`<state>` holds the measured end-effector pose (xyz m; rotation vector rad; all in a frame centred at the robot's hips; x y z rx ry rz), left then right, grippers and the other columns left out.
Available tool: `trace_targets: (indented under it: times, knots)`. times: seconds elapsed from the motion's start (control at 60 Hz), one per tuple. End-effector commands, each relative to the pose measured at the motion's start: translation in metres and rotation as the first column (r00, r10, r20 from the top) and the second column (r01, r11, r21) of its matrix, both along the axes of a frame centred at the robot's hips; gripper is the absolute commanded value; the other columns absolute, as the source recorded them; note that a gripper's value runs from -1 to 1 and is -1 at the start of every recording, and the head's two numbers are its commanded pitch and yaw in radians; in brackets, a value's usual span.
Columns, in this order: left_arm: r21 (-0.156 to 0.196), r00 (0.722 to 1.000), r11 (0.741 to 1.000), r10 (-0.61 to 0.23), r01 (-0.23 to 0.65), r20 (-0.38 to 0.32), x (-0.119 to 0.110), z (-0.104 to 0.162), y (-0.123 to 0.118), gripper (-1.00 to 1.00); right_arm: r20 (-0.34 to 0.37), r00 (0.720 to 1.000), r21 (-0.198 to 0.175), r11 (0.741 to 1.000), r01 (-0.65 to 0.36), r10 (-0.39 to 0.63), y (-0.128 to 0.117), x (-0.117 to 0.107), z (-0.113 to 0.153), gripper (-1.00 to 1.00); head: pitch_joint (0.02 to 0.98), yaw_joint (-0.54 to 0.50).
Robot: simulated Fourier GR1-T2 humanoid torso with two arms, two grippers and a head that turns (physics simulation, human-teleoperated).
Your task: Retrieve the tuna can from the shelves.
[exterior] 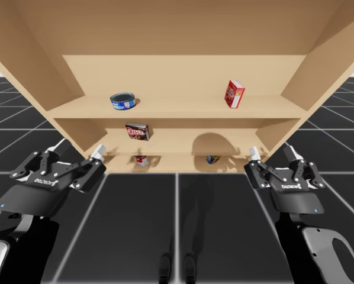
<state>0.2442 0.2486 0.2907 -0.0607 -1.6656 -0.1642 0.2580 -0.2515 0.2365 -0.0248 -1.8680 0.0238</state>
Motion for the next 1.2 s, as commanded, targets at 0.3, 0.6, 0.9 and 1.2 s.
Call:
trace_targets:
  times: [0.3, 0.6, 0.9, 1.2]
  knots:
    - [-0.023, 0.986, 0.986, -0.163, 0.162, -0.044, 0.009, 0.074, -0.026, -1.0, 0.001, 1.0, -0.007, 1.0, -0.003, 0.003, -0.001, 0.0, 0.0, -1.0, 0.307, 0.3]
    - [-0.017, 0.984, 0.987, -0.162, 0.161, -0.075, 0.047, 0.087, -0.041, -1.0, 0.0, 1.0, -0.01, 1.0, -0.002, 0.002, -0.001, 0.0, 0.0, -1.0, 0.306, 0.29]
    - [-0.023, 0.979, 0.99, -0.141, 0.139, -0.149, 0.091, 0.086, -0.051, -1.0, 0.005, 1.0, -0.005, 1.0, 0.001, -0.001, -0.002, 0.0, 0.002, -1.0, 0.307, 0.28]
    - [0.011, 0.969, 0.993, -0.113, 0.118, -0.219, 0.122, 0.08, -0.057, -1.0, 0.012, 1.0, -0.002, 1.0, 0.009, -0.009, -0.005, -0.001, 0.004, -1.0, 0.309, 0.27]
